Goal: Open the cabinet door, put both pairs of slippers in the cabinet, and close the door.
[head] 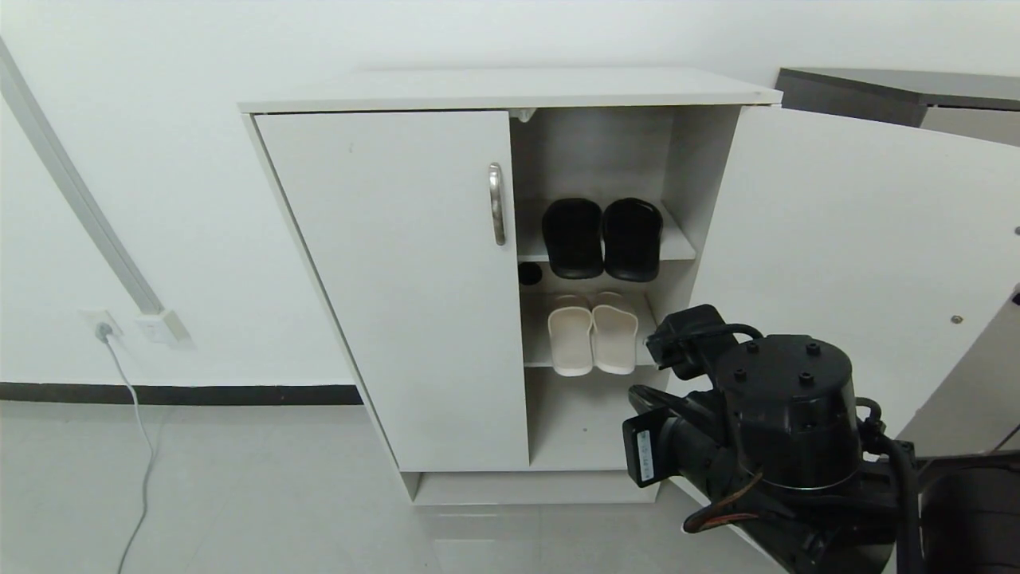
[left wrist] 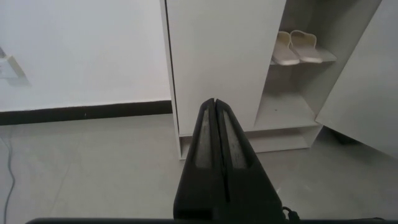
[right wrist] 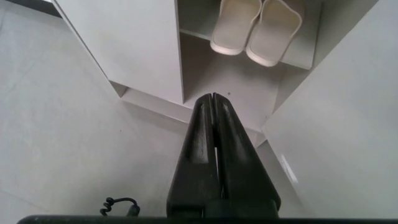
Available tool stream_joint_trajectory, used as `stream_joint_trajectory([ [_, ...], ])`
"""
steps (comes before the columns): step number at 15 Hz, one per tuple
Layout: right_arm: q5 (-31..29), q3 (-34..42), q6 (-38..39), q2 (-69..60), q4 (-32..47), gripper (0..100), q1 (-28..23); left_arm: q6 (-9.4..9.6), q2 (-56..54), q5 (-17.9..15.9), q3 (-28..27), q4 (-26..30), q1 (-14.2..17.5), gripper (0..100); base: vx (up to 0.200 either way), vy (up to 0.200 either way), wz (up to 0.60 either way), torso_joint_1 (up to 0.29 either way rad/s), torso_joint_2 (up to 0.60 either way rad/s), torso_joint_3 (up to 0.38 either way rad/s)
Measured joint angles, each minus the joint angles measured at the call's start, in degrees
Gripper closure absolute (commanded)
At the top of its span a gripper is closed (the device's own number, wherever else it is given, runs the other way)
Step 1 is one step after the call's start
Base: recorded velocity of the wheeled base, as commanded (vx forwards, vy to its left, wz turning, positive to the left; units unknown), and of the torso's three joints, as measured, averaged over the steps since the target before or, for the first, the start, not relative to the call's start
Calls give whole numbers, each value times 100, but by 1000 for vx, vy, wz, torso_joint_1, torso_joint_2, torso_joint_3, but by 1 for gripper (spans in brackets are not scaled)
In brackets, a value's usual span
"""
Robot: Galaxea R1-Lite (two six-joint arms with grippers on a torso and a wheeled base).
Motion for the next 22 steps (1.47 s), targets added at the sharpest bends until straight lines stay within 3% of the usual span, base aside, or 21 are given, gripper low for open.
stream_joint_trajectory([
  [9, 2, 21, -2, 34, 0, 100, -24, 1, 0, 0, 2, 6, 0, 100, 0, 0, 0, 83, -440, -344],
  [22, -9, 79, 30, 108, -11, 100, -130, -7, 0, 0, 2, 6, 0, 100, 0, 0, 0, 179, -494, -319],
])
